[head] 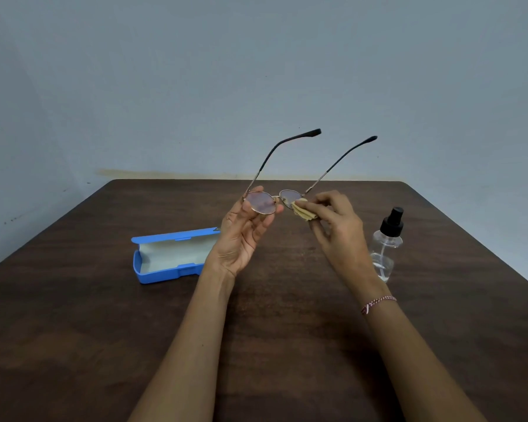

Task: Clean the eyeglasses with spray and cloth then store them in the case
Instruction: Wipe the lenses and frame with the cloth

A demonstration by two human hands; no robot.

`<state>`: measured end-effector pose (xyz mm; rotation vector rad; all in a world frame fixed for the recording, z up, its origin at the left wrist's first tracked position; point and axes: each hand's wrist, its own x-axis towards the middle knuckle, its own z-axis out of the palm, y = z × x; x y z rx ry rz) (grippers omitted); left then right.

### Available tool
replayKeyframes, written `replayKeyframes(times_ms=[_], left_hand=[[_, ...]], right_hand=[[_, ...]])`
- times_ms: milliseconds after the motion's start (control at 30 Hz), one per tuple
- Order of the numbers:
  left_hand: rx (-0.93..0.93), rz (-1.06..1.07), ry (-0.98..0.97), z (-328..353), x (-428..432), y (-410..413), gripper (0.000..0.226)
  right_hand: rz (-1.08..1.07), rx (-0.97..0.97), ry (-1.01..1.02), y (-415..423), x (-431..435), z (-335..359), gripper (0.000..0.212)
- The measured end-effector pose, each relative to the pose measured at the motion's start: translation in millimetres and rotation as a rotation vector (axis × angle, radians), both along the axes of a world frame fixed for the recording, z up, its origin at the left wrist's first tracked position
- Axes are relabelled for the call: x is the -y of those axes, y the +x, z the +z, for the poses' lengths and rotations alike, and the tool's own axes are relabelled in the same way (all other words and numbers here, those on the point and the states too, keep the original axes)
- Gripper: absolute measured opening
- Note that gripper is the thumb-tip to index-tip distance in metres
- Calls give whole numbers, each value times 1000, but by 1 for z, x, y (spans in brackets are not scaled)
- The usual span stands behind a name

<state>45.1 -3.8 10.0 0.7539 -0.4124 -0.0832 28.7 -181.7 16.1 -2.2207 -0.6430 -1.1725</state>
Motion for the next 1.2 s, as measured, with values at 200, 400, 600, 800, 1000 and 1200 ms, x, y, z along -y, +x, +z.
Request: replayKeyframes(times_ms=[200,400,600,800,1000,1200], left_hand=[[-87,-85,-117,-1,2,0,74],[-105,-127,-115,-2,7,0,70],[-88,-68,-14,-5,14,3,86],[-137,63,136,-9,30,4,55],[-126,17,194,-9,34,1,40],[-131,18,171,-9,31,2,32]], right_hand=[[-30,14,-34,-1,-2,1,39],[-95,82,-3,-4,0,4,33],[-107,74,46,-3,-1,3,30],[-109,61,81,-2,-6,1,32],[-68,16,68,-3,-14,-3,34],[-26,-25,74,-1,-14,-4,36]])
